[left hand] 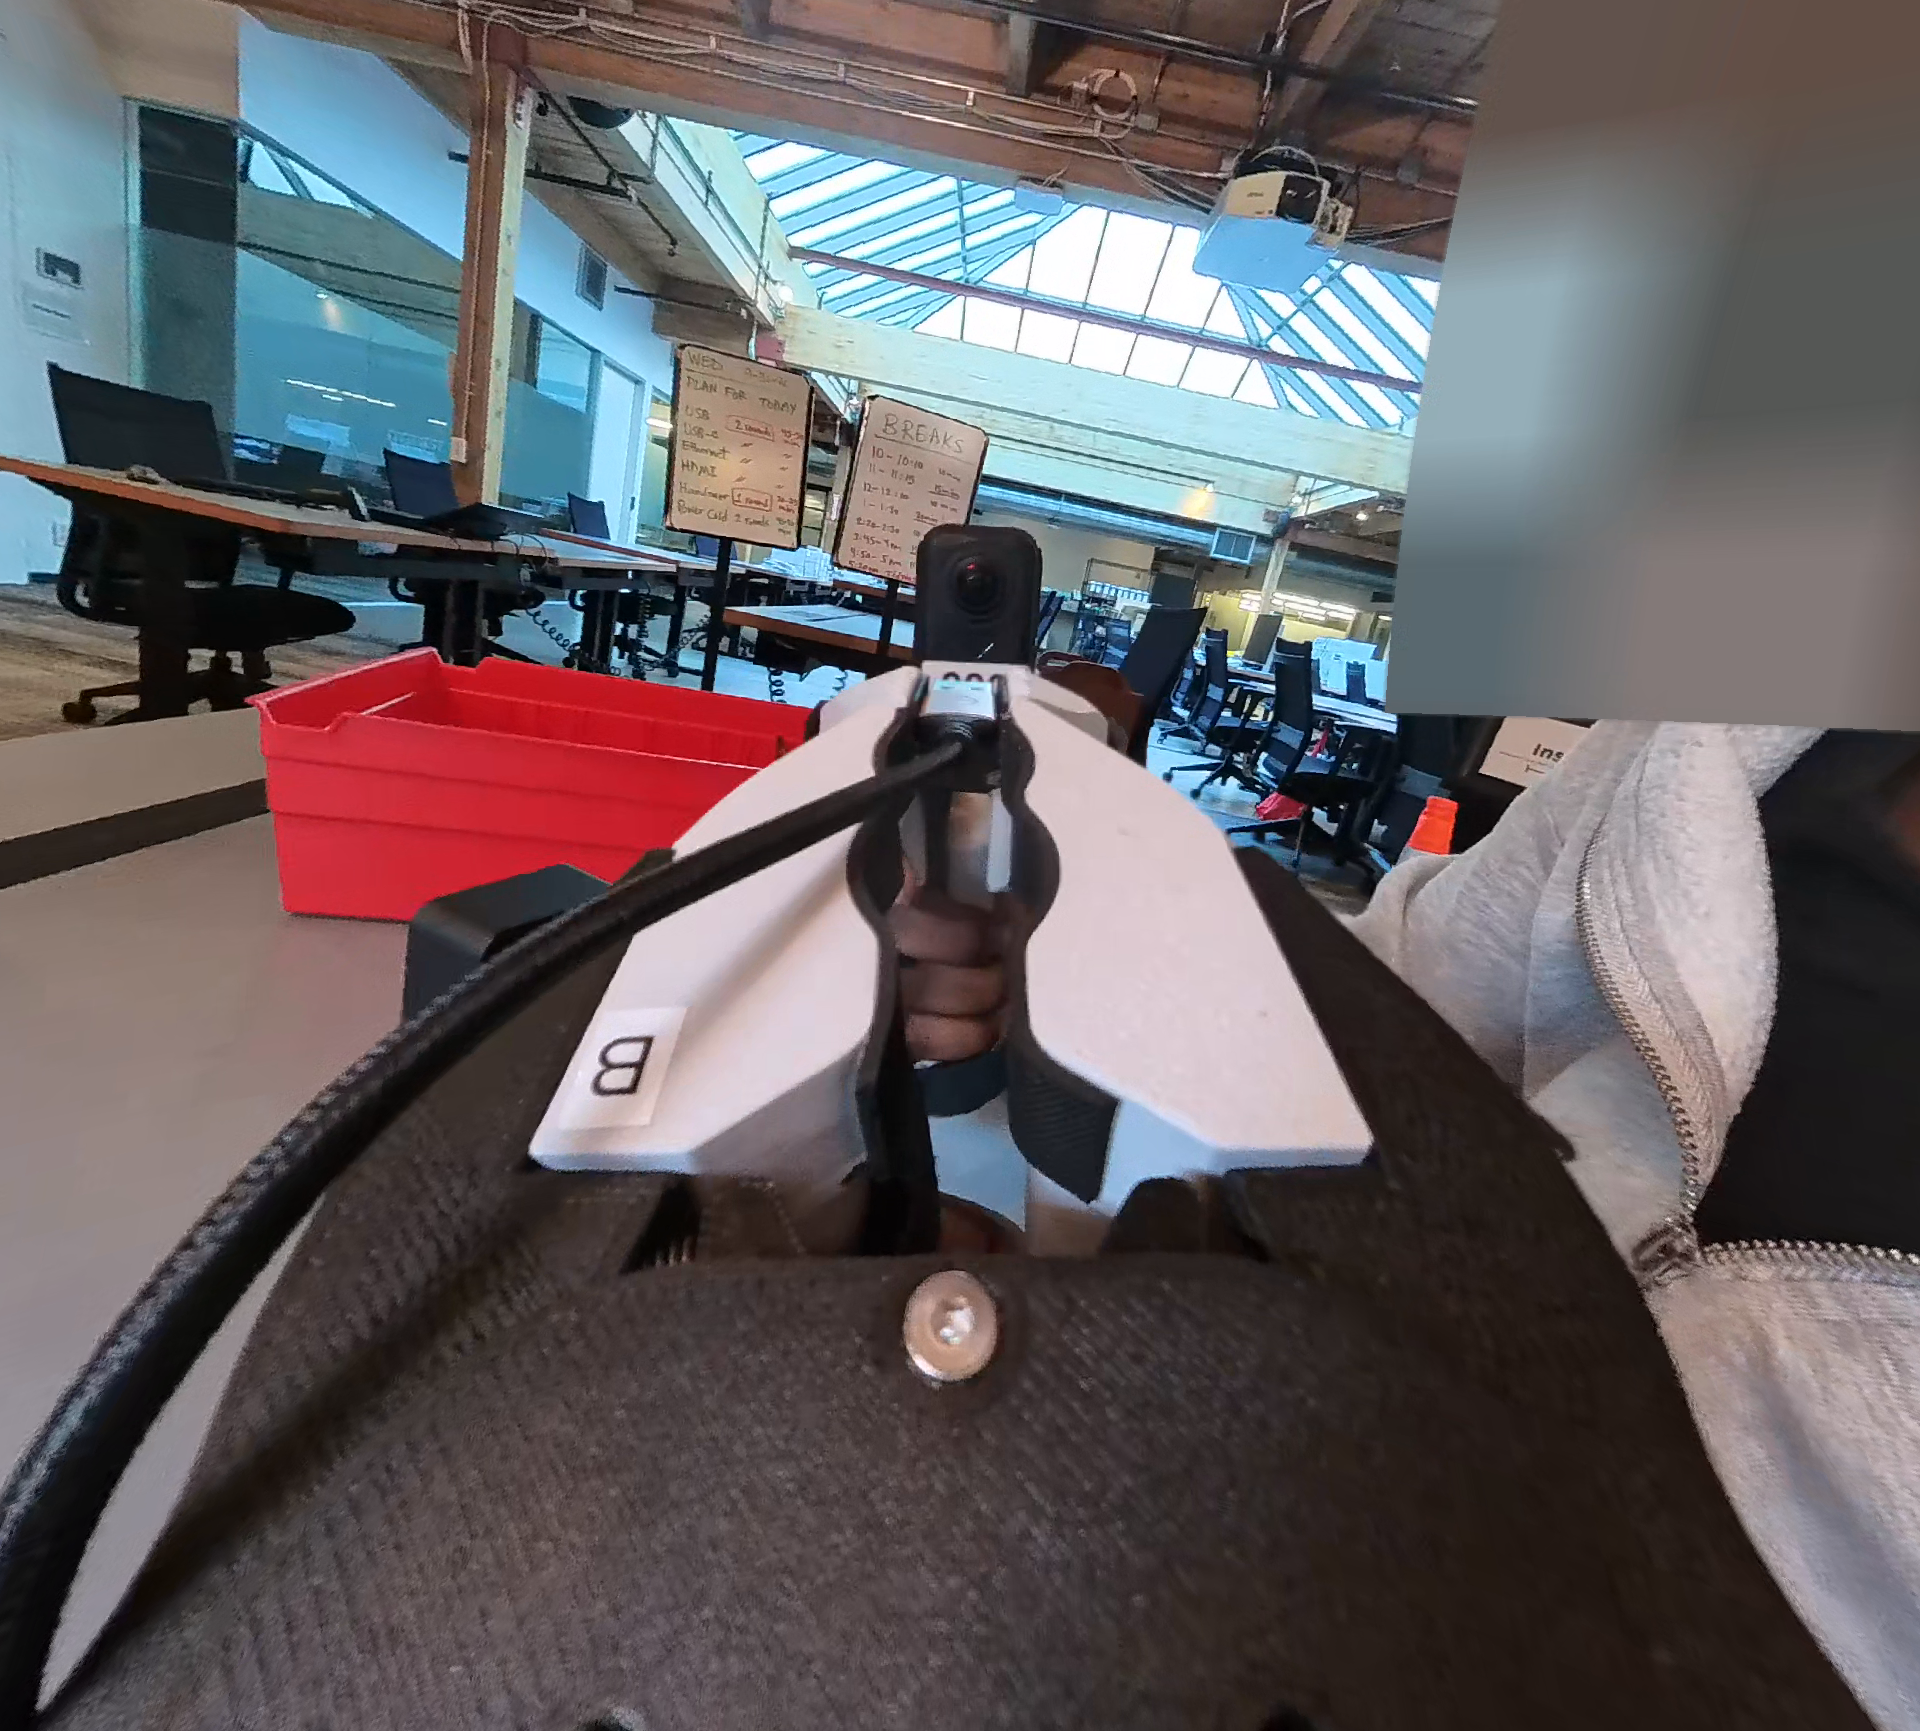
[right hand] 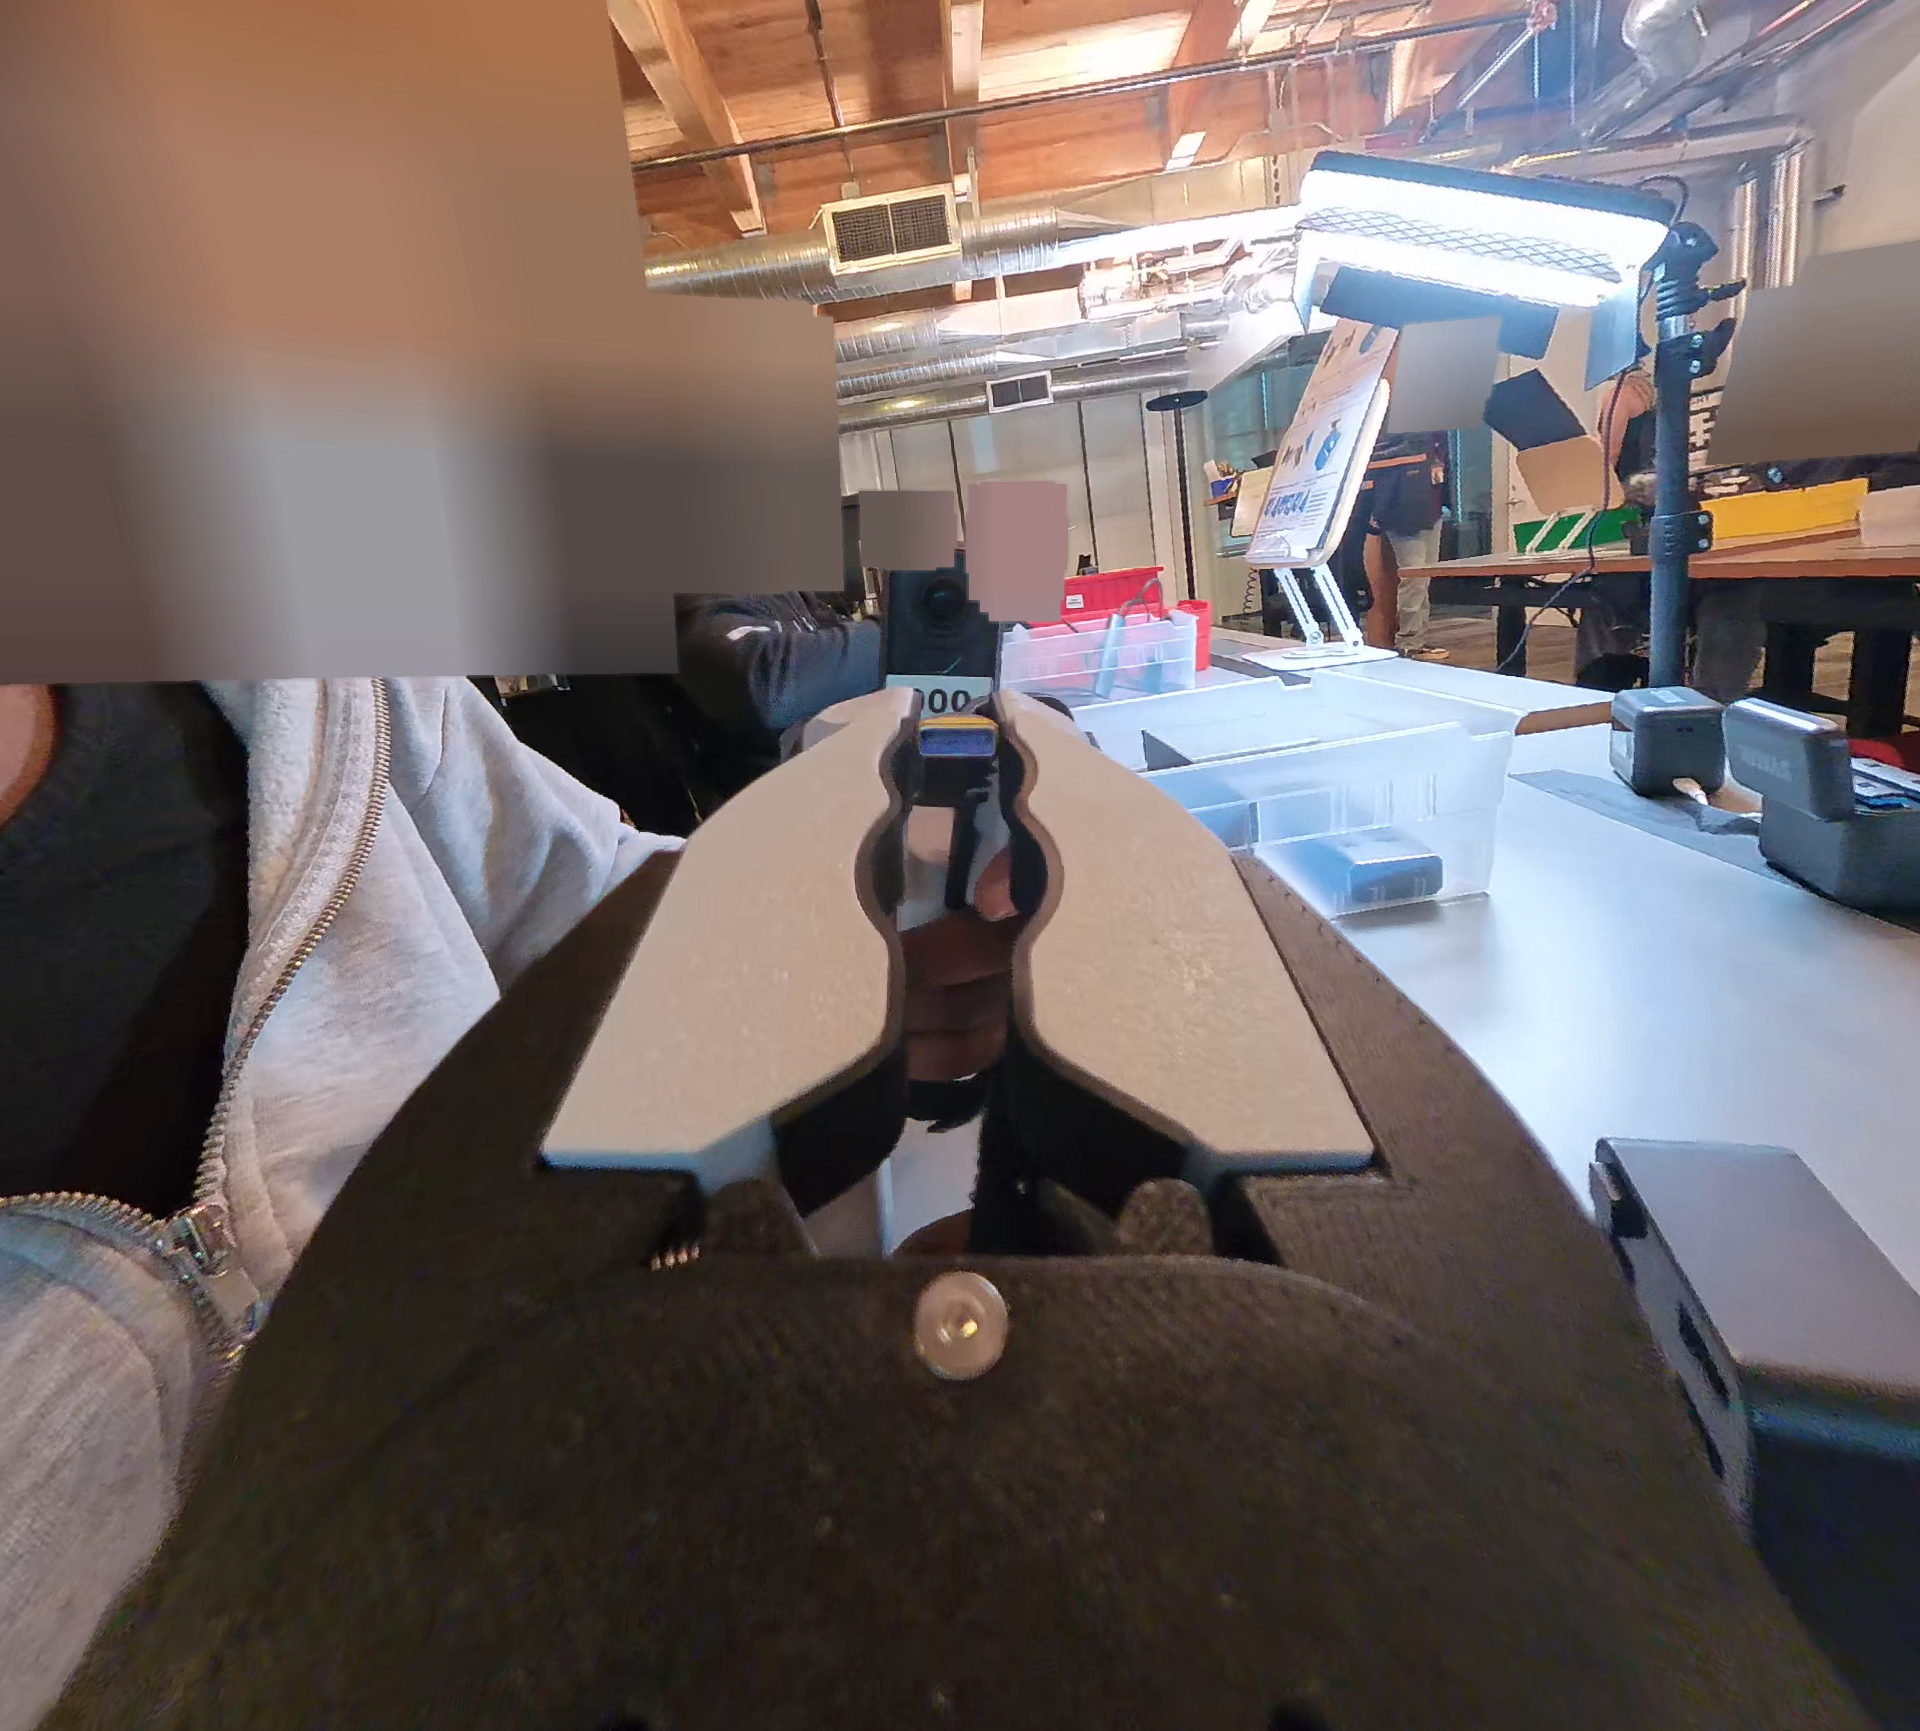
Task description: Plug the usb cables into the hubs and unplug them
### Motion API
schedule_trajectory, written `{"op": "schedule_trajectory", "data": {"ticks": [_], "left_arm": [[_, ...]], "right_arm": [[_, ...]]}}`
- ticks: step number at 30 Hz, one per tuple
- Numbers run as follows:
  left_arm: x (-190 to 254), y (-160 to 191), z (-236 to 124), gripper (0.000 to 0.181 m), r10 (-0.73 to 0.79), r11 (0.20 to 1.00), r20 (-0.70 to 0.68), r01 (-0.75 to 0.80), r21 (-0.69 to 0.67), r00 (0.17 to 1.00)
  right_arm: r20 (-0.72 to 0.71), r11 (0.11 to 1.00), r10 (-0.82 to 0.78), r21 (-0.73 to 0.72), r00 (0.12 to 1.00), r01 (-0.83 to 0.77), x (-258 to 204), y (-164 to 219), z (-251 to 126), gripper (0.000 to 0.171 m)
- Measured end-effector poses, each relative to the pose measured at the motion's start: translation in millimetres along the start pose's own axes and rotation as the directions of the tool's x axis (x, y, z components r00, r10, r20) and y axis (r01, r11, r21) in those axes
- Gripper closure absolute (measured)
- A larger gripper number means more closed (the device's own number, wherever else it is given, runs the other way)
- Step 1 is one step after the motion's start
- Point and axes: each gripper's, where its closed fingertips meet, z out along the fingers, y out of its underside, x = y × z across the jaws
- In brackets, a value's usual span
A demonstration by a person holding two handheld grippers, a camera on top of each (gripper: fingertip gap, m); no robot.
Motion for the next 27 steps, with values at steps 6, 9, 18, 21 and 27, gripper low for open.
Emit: {"op": "schedule_trajectory", "data": {"ticks": [6,9,18,21,27], "left_arm": [[-3.2,0.6,-2.1,0.165,0.028,0.999,0.018,-0.027,-0.018,0.999],[-1.8,1.2,-1.8,0.166,0.043,0.999,0.016,-0.042,-0.025,0.999],[4.2,6.2,0.5,0.165,0.109,0.991,0.004,-0.109,-0.072,0.994],[5.0,6.6,0.3,0.165,0.118,0.99,0.001,-0.117,-0.077,0.993],[-3.2,6.1,0.3,0.166,0.195,0.977,0.085,-0.186,-0.1,0.977]], "right_arm": [[-0.015,1.0,-0.005,-0.005,1.0,0.005,3.1,-1.8,-3.5,0.156],[-0.006,1.0,-0.008,-0.007,1.0,0.008,1.7,-1.9,-3.9,0.156],[0.04,0.999,-0.008,-0.033,0.999,0.009,-5.2,2.0,-2.6,0.156],[0.045,0.999,-0.007,-0.031,0.999,0.008,-6.1,2.1,-2.6,0.156],[-0.012,0.996,-0.085,-0.036,0.996,0.085,1.8,-4.9,-8.3,0.154]]}}
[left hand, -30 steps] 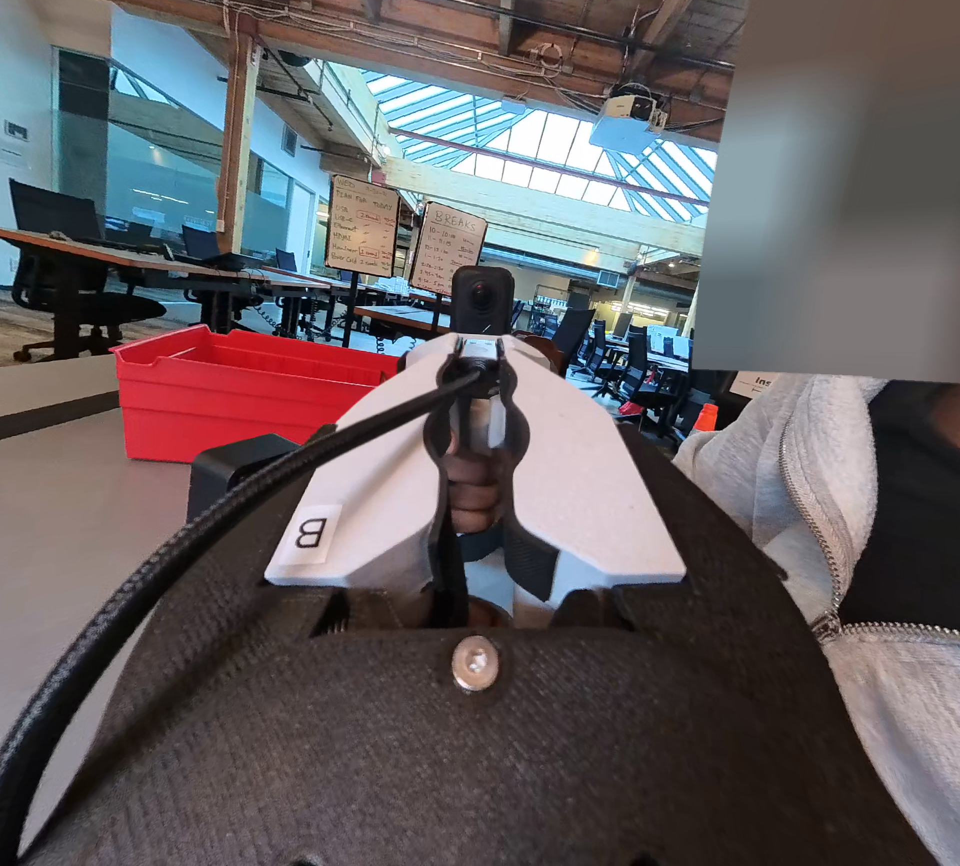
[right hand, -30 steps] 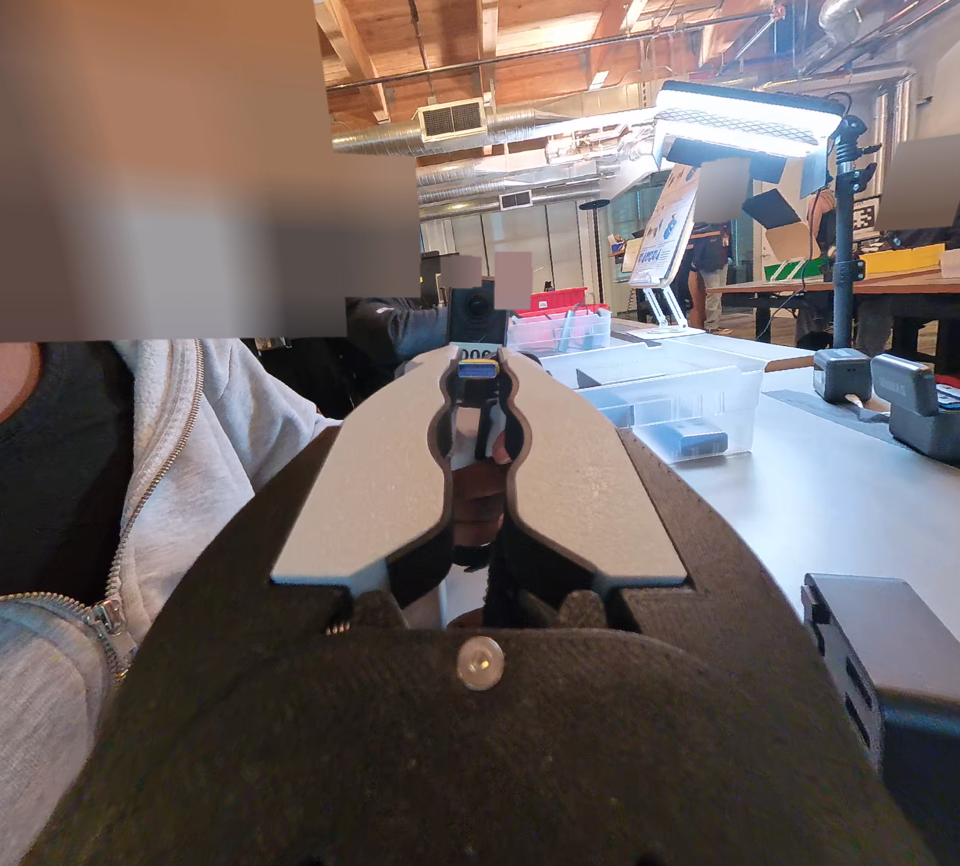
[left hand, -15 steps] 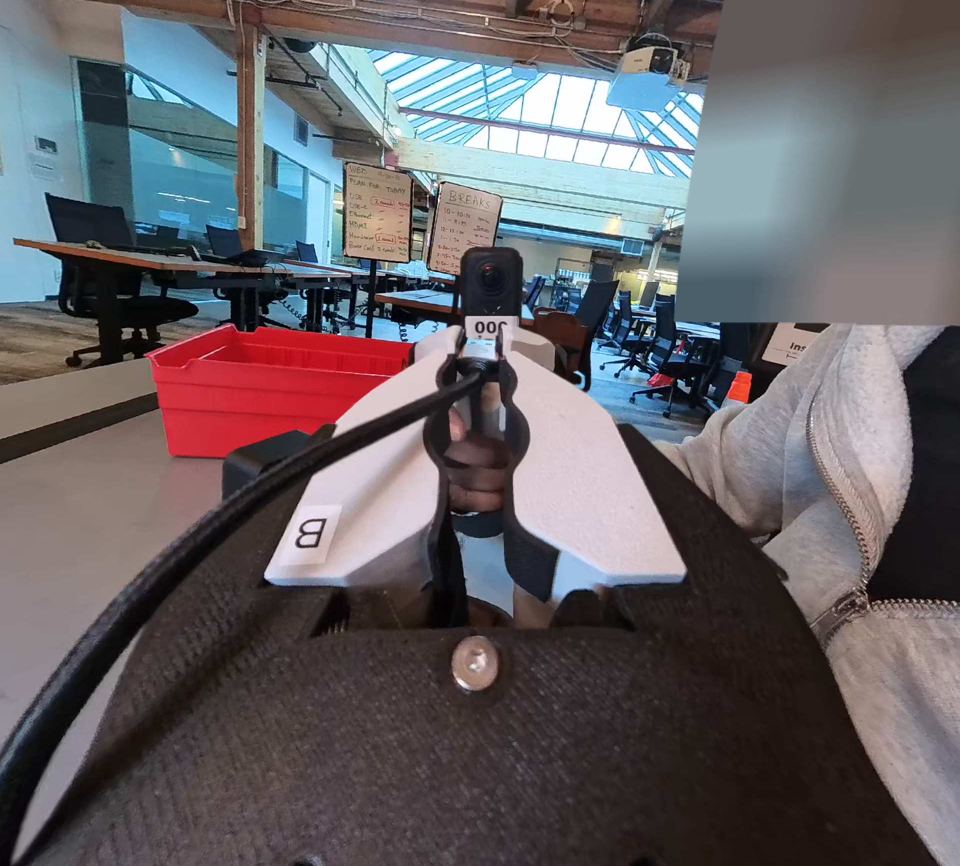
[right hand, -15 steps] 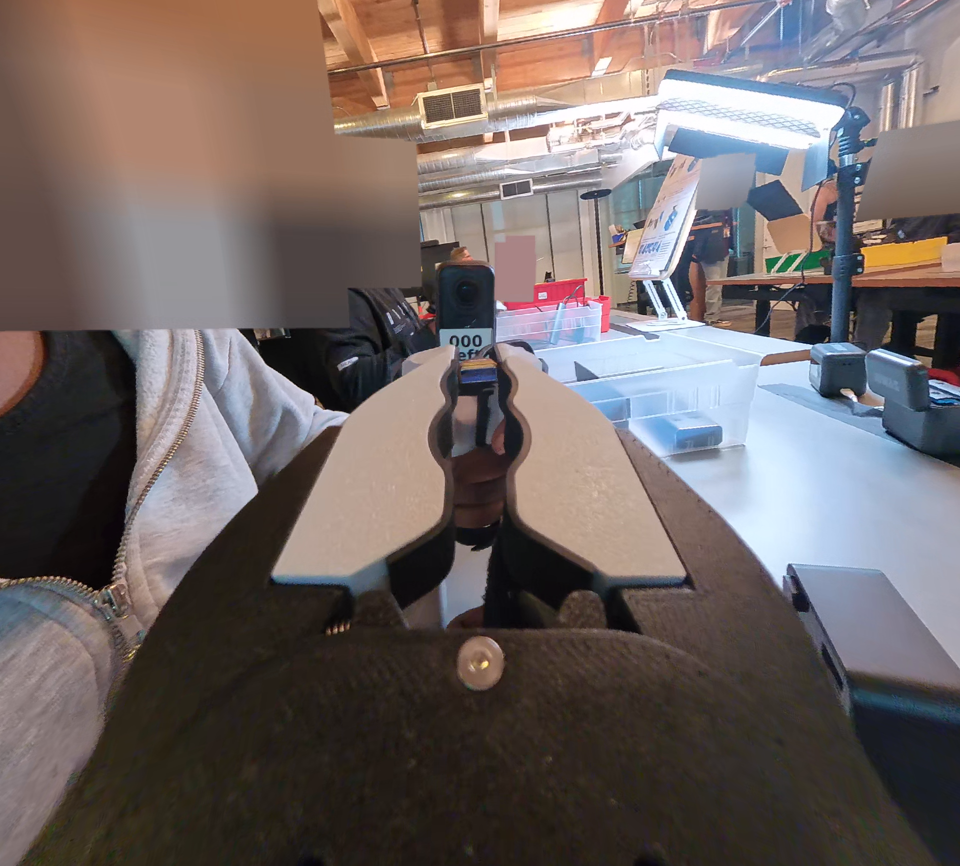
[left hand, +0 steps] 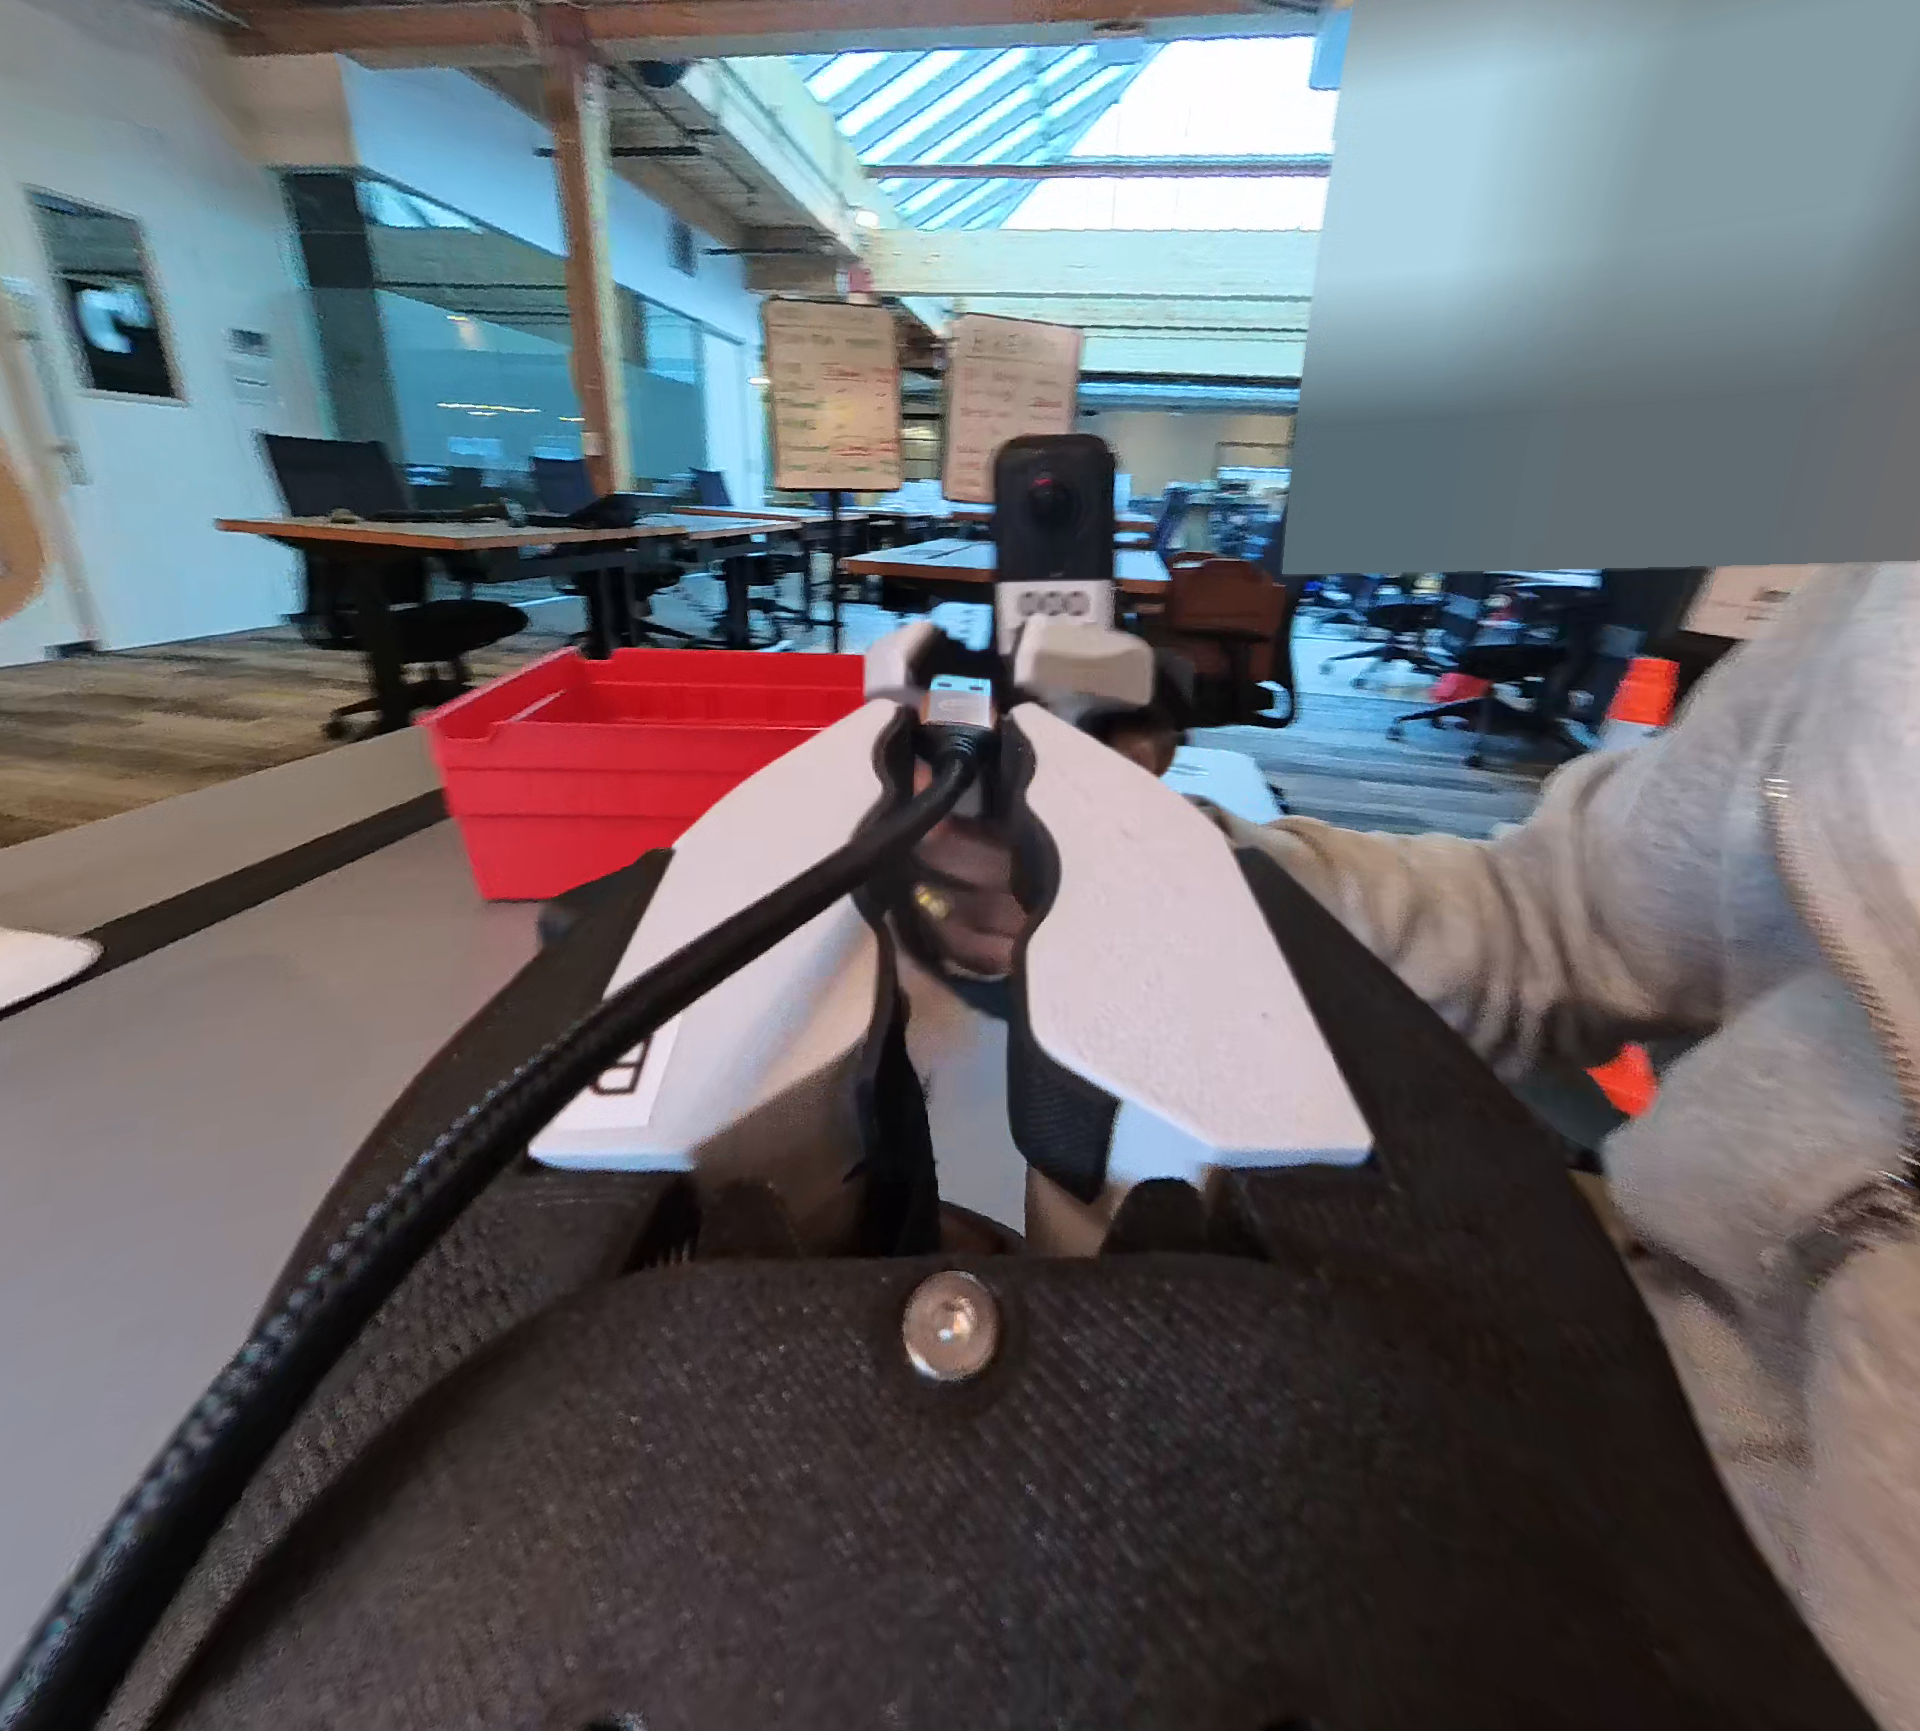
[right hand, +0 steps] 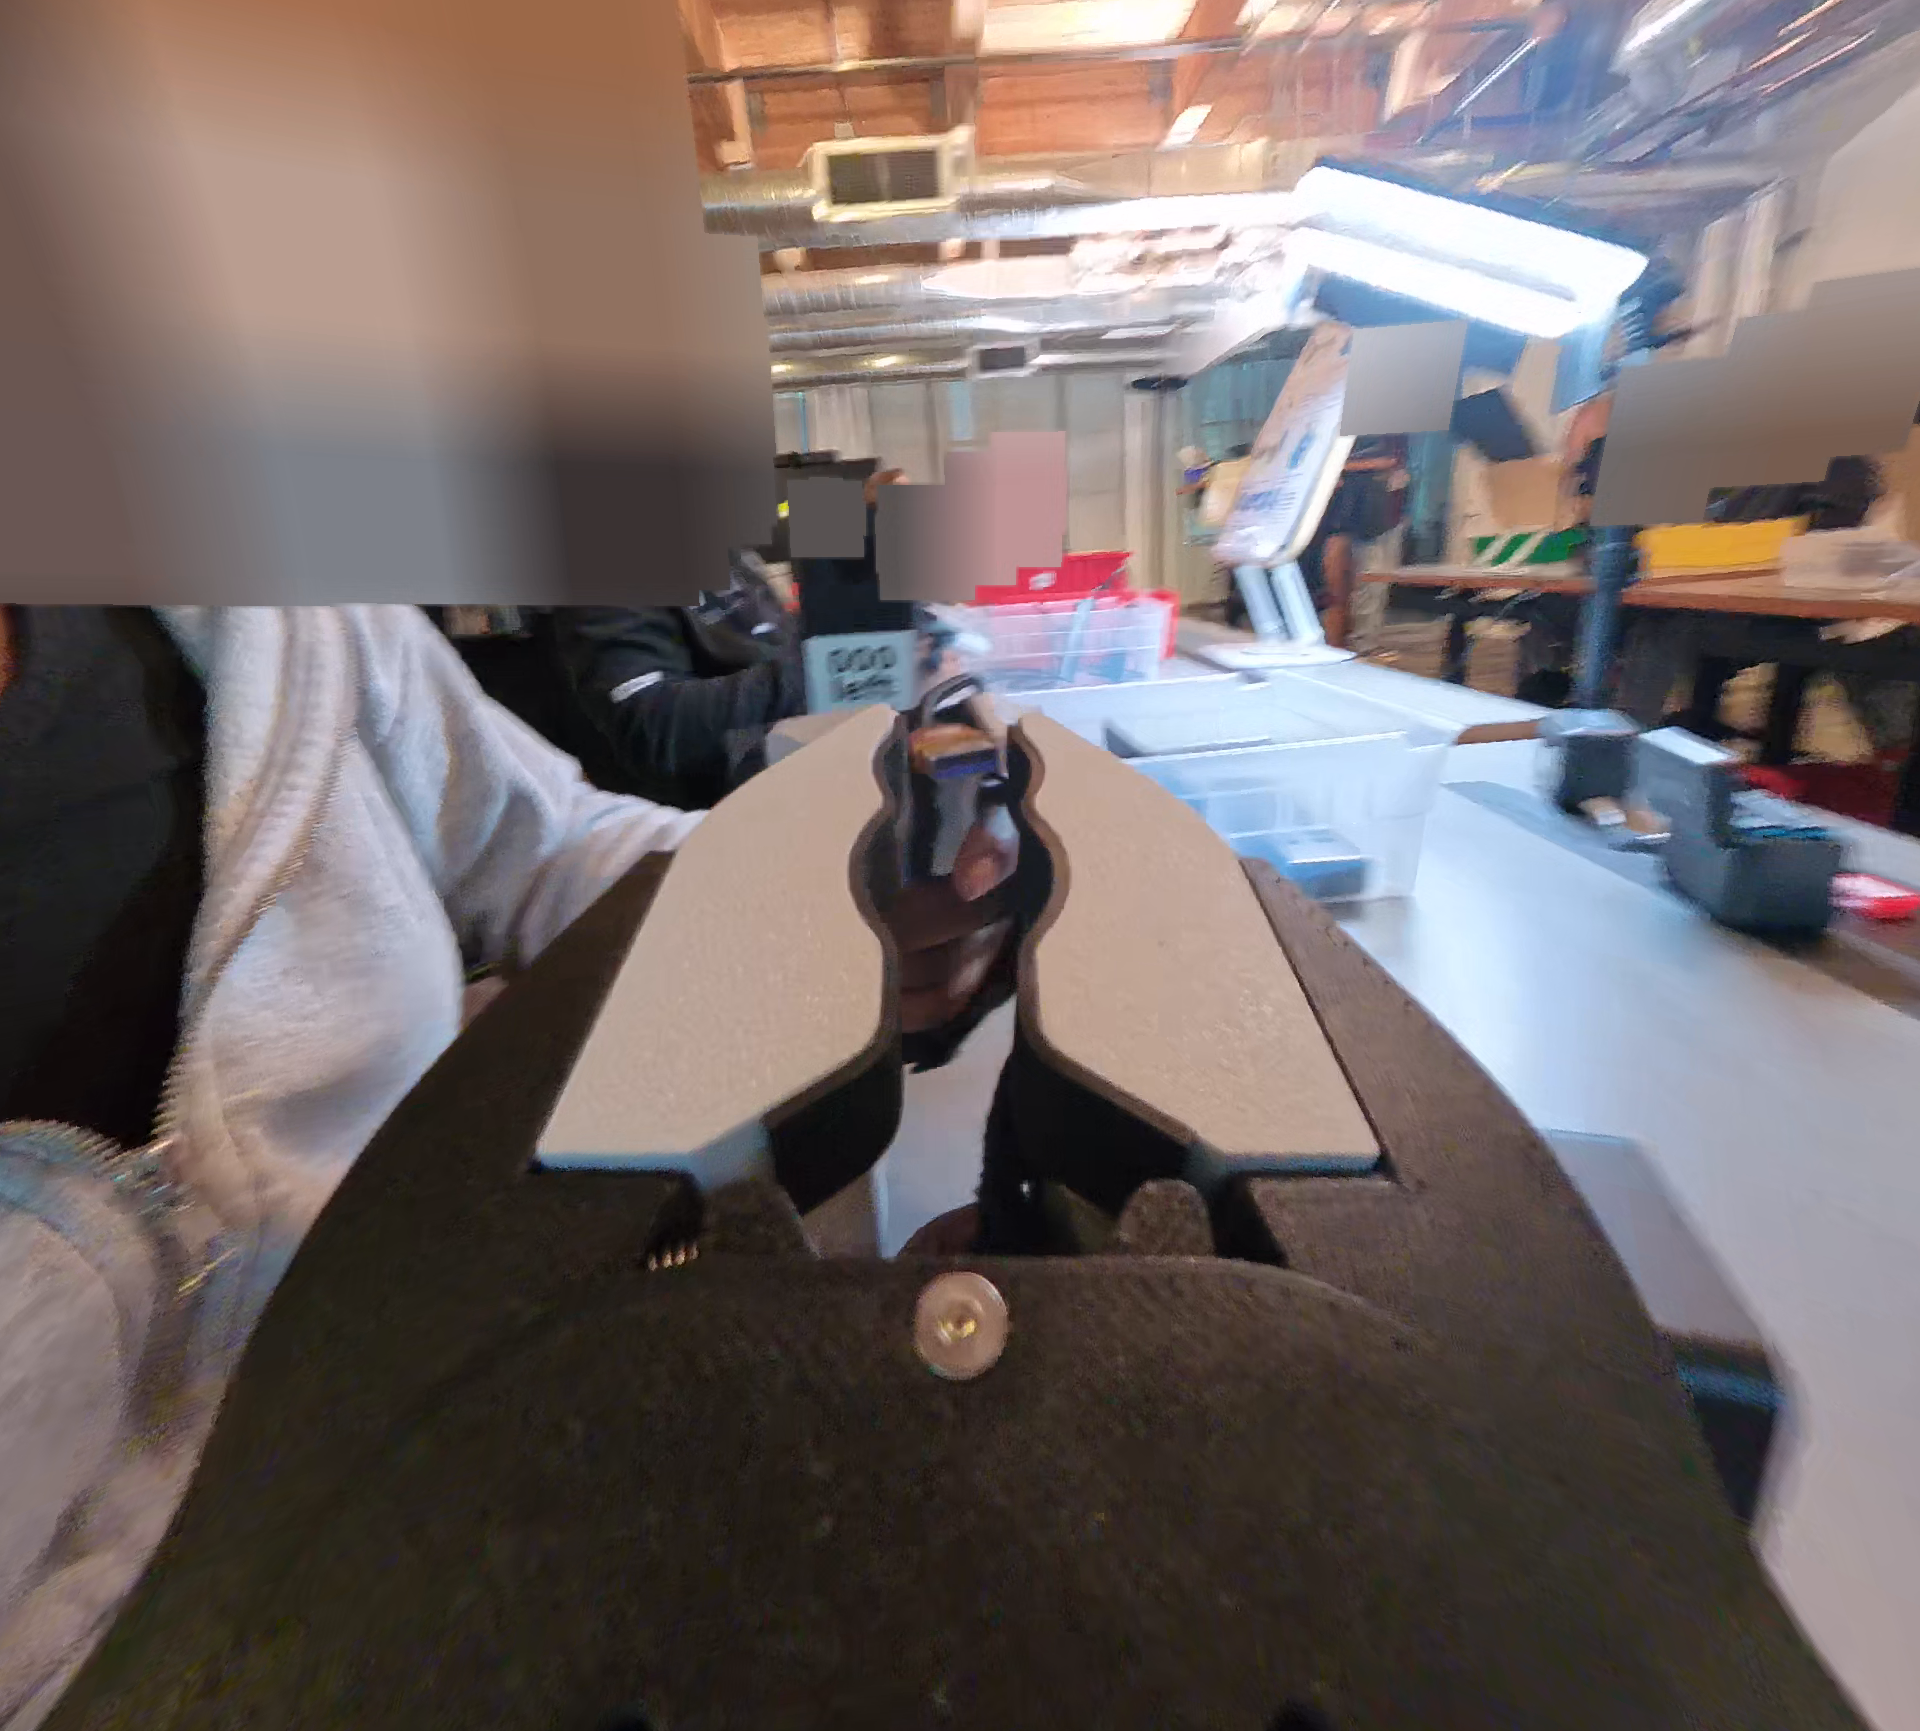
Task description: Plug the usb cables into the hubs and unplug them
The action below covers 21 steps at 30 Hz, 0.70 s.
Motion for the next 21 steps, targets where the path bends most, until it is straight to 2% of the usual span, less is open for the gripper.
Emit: {"op": "schedule_trajectory", "data": {"ticks": [3,6,8,11,18,21], "left_arm": [[-24.0,0.2,-5.6,0.166,0.033,0.999,0.148,-0.031,-0.013,0.988],[-43.1,1.7,-11.6,0.164,0.062,0.998,0.261,-0.055,-0.036,0.963],[-48.0,3.1,-13.4,0.164,0.066,0.998,0.289,-0.057,-0.04,0.955],[-47.7,5.0,-13.0,0.165,0.082,0.996,0.291,-0.07,-0.05,0.953],[-42.4,13.7,-7.8,0.166,0.128,0.99,0.278,-0.106,-0.094,0.952],[-43.8,13.8,-8.2,0.166,0.149,0.987,0.289,-0.124,-0.103,0.946]], "right_arm": [[-0.292,0.995,-0.102,-0.008,0.951,0.104,45.3,-16.4,-25.4,0.131],[-0.445,0.946,-0.268,-0.288,0.854,0.146,83.3,7.2,-52.6,0.112],[-0.459,0.904,-0.275,-0.422,0.845,0.065,96.9,32.1,-62.7,0.103],[-0.46,0.891,-0.218,-0.454,0.861,-0.017,103.0,54.2,-63.4,0.108],[-0.437,0.824,-0.24,-0.563,0.867,-0.056,113.2,89.5,-62.9,0.11],[-0.411,0.789,-0.28,-0.613,0.867,-0.036,115.9,99.5,-63.4,0.123]]}}
